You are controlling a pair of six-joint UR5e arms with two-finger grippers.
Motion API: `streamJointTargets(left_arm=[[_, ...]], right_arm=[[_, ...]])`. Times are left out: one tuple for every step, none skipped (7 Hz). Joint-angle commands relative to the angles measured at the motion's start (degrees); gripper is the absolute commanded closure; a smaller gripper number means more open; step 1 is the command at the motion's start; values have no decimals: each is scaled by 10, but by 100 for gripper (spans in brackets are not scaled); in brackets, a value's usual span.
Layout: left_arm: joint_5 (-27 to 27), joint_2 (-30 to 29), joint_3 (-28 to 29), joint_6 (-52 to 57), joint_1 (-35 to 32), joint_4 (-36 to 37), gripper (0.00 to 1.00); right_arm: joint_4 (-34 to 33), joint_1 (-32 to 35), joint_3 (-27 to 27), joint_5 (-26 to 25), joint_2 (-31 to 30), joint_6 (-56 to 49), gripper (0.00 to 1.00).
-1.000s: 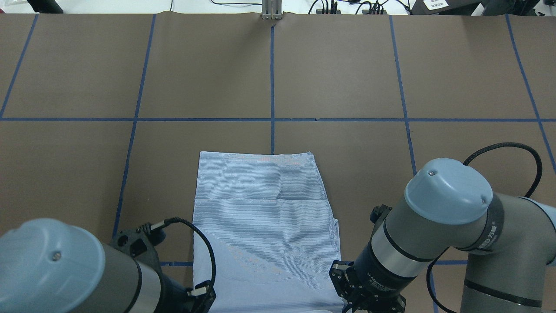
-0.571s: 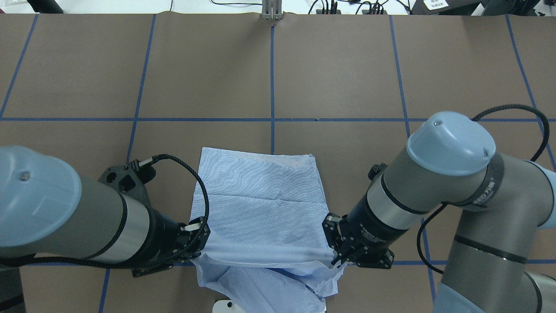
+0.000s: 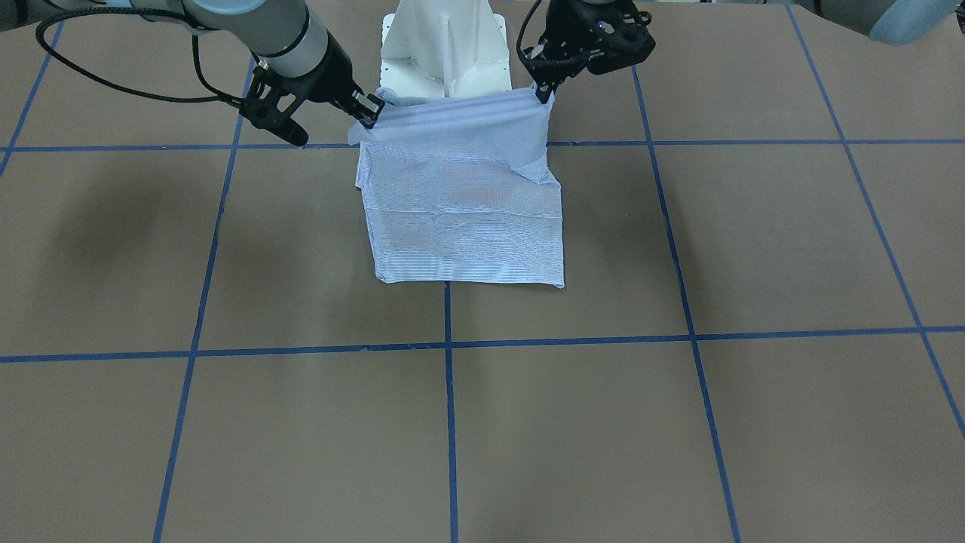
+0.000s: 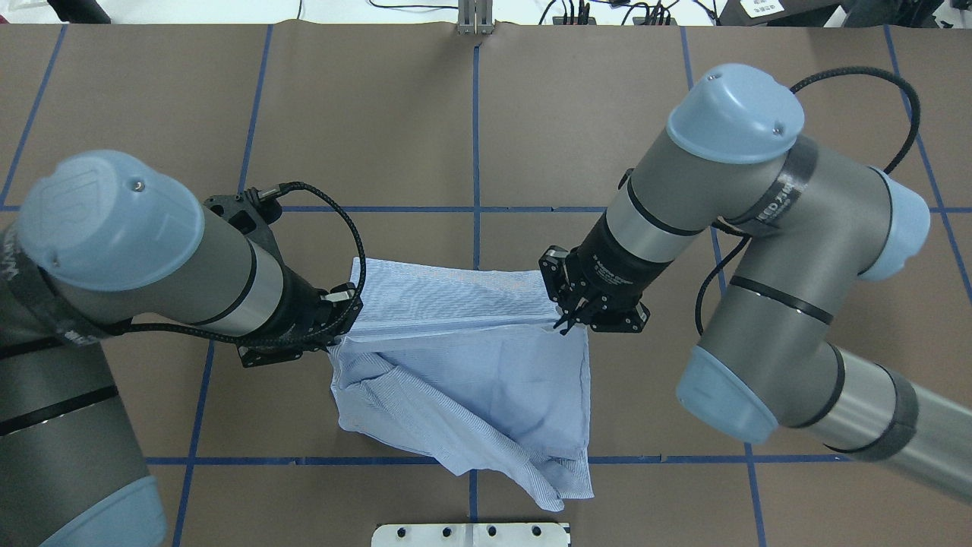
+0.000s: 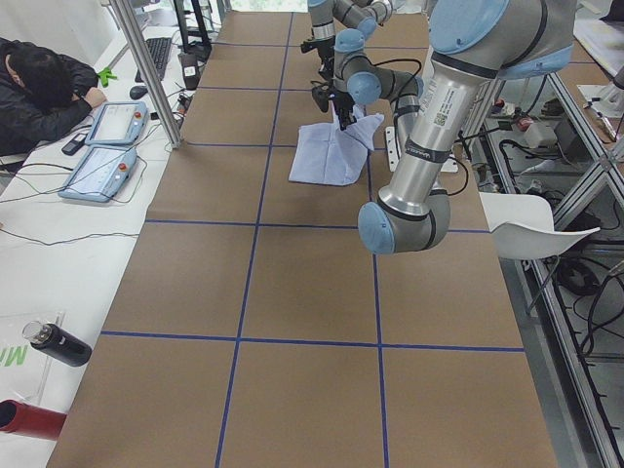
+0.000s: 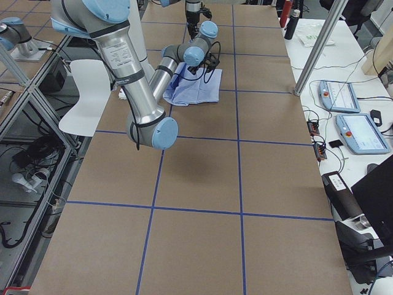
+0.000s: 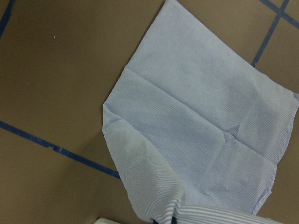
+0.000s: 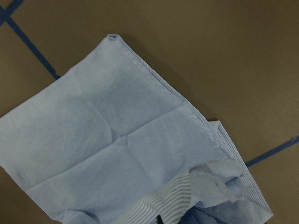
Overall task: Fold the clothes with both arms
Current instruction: 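Lift the near edge with both grippers and fold it away from the robot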
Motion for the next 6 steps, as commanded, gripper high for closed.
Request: streamJointTargets(left_arm=[[1, 0, 62, 7, -27, -63, 100], [3, -1, 101, 7, -28, -109, 100], [4, -2, 142, 6, -30, -146, 100], [4, -4, 181, 6, -31, -181, 100], [5, -4, 199, 6, -36, -195, 100], [5, -4, 202, 6, -42, -196, 100]], right_arm=[[2, 26, -91, -1, 49, -35, 100], [4, 29, -119, -14, 64, -44, 100], [54, 29, -167, -22, 76, -41, 100], [107, 28, -206, -22, 76, -36, 100], [118, 28, -220, -23, 76, -40, 100], [118, 28, -232, -24, 77, -44, 100]])
